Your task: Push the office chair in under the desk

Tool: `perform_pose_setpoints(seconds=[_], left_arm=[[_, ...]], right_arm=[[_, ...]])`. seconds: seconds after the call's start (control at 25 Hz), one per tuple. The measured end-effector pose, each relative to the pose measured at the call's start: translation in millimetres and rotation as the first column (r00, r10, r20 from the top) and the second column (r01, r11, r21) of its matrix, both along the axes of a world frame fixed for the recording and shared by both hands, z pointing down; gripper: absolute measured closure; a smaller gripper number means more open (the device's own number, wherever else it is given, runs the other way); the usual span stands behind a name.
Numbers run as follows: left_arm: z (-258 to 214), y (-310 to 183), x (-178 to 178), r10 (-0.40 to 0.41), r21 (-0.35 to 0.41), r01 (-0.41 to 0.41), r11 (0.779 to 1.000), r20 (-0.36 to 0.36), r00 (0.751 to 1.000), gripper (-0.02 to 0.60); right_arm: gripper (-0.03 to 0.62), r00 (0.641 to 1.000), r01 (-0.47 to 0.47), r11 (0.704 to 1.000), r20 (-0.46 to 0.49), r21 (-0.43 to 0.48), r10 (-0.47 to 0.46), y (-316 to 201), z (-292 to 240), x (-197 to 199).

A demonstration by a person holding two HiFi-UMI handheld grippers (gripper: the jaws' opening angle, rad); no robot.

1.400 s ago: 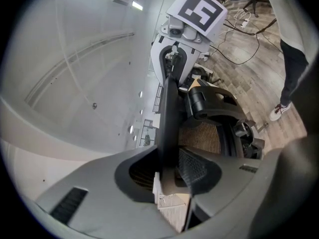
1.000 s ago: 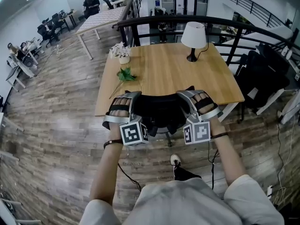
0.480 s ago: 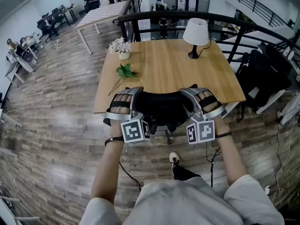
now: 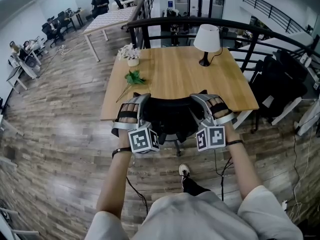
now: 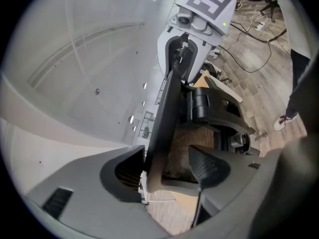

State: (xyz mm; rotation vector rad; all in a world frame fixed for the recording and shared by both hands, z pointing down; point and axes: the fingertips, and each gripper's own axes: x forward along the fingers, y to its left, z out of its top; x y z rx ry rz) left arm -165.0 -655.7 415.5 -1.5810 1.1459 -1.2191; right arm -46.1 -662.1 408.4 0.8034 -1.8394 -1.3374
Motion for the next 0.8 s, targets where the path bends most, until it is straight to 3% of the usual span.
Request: perform_pose_setpoints(seconds=[0.24,0.44,0.68,0.8], left_arm=[[1,28,-3,-0.009,-0.003,0.009,1.000,-0.021,1.000,0.272],[7,63,-4,-0.011,-0.060,0.000,0.998,-0.187,0.982,0.272],[23,107,-16,-0.042,-0.124,-0.005,0.992,-0.367,0.929,0.272],[29,128,-21,-0.059,-0.151,-0.017,0.988,-0.485,0.873,0.272]], right_arm=[[0.391,0.997,-0.042,0.999,0.063,-0.011,0.043,22,-1,12],[0.391,0.982,-0.056,0.992,0.171,-0.117,0.075,53,5,26],[0.393,0.933,-0.067,0.964,0.327,-0.256,0.151,91,18,50],[0.393,0.882,-0.062,0.938,0.421,-0.341,0.211,108,26,63]])
